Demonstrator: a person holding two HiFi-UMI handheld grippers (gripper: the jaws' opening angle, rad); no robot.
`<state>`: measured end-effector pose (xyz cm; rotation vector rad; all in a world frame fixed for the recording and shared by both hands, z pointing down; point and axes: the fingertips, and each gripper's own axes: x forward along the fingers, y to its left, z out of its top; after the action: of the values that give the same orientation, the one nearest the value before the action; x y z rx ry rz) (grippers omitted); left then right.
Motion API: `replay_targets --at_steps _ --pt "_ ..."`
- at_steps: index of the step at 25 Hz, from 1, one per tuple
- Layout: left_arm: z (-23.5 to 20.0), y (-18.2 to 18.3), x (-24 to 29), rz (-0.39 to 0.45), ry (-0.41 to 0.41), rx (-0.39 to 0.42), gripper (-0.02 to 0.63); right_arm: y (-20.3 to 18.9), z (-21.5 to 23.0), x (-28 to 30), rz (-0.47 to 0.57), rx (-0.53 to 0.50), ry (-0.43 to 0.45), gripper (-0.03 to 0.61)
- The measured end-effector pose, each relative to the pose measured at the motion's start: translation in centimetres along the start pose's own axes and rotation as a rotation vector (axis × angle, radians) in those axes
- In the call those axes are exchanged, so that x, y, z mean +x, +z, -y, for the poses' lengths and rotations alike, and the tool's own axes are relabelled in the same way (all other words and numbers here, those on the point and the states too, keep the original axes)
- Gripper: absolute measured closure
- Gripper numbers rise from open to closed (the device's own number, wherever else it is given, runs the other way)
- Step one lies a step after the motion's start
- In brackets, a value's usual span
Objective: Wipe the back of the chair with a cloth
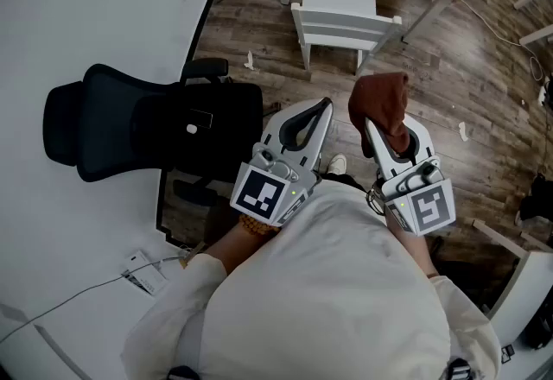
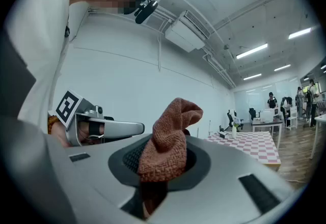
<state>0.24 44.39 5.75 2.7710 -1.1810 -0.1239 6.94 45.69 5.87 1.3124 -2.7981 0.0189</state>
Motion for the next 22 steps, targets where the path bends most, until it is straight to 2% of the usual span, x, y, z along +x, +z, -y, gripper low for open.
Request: replay_targets --at_steps 9,22 --pt "0.6 -0.3 0.2 -0.013 -0.004 -0.001 0.609 -0.1 0.2 -0.5 0.001 0.023 -0.002 0.492" --pt "2.0 -1.4 2.4 -0.041 0.041 0.015 0.609 -0.9 2.7 -2.2 0.004 0.021 0.026 0.491"
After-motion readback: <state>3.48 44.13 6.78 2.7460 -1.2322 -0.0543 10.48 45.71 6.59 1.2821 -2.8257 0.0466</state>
